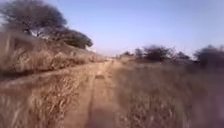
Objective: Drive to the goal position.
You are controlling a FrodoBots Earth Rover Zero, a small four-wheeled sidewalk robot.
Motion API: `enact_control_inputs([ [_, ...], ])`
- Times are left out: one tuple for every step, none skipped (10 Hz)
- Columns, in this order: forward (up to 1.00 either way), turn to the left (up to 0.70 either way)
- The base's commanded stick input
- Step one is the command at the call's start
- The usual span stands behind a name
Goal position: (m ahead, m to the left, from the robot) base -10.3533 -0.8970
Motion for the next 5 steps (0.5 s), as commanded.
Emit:
enact_control_inputs([
  [0.70, 0.00],
  [0.70, 0.00],
  [0.70, 0.00],
  [0.70, 0.00],
  [0.70, 0.00],
])
